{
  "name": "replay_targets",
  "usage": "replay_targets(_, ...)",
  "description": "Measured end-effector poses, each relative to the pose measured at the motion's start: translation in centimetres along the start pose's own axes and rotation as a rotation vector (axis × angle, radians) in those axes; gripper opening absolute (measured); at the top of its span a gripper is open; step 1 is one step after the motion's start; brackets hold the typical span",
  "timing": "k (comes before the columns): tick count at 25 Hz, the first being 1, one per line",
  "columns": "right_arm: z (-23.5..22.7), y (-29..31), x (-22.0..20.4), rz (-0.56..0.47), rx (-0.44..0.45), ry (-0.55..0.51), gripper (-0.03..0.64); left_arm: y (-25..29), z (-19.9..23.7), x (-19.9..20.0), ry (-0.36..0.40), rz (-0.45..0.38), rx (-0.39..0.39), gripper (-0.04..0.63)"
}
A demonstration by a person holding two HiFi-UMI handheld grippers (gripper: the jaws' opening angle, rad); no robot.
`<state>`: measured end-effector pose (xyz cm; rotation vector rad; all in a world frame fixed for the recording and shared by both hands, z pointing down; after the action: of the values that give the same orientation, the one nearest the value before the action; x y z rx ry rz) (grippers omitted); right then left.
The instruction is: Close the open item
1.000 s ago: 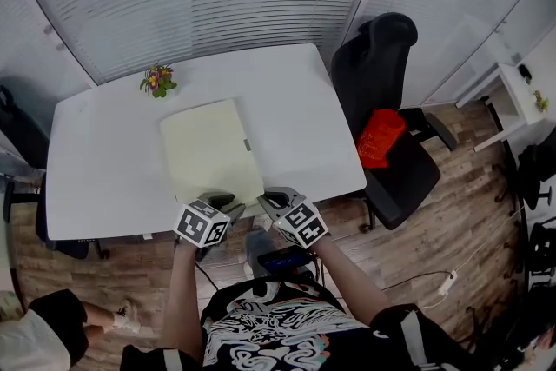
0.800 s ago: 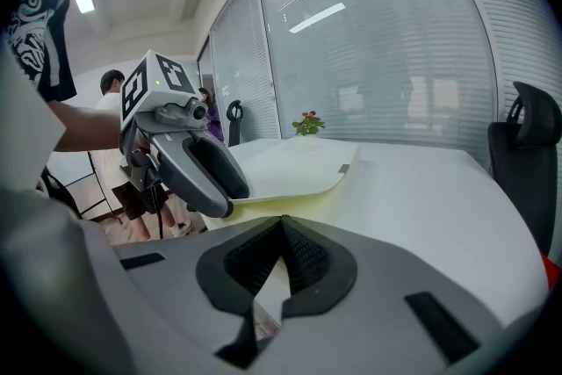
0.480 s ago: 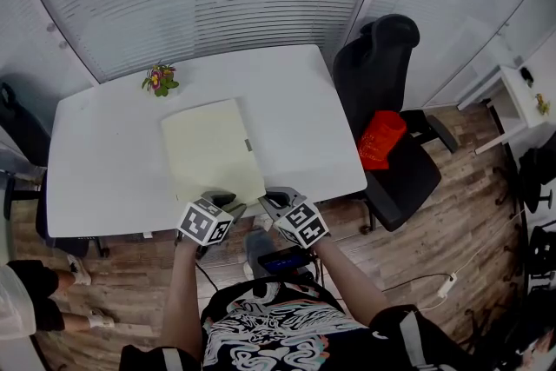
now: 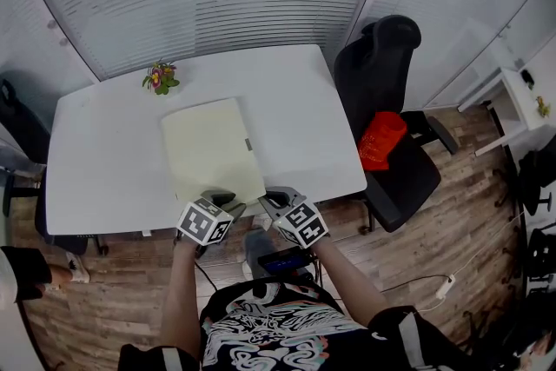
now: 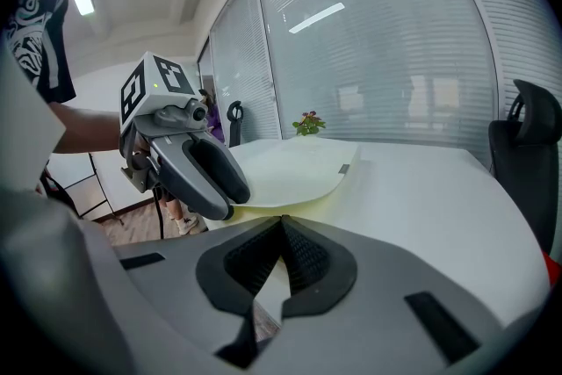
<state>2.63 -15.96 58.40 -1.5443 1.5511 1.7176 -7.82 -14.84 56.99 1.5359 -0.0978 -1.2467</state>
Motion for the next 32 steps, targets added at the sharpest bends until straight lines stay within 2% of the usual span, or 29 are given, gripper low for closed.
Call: replay_targets(32,0.04,0.03,0.08,0.028,0.002,-0.038,0.002,0.11,-0.14,0.06,0.020,0.007,-0.007,0.135)
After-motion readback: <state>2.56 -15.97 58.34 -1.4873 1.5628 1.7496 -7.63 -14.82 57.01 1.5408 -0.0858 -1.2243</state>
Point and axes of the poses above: the fingertips, and each gripper's own axes: y forward along the fingers, z to its left, x out of its top, the point moved 5 cm from there along -y, backward along the fingers, and after that the axes turned 7 degrees about x, right-handed, at the moved point
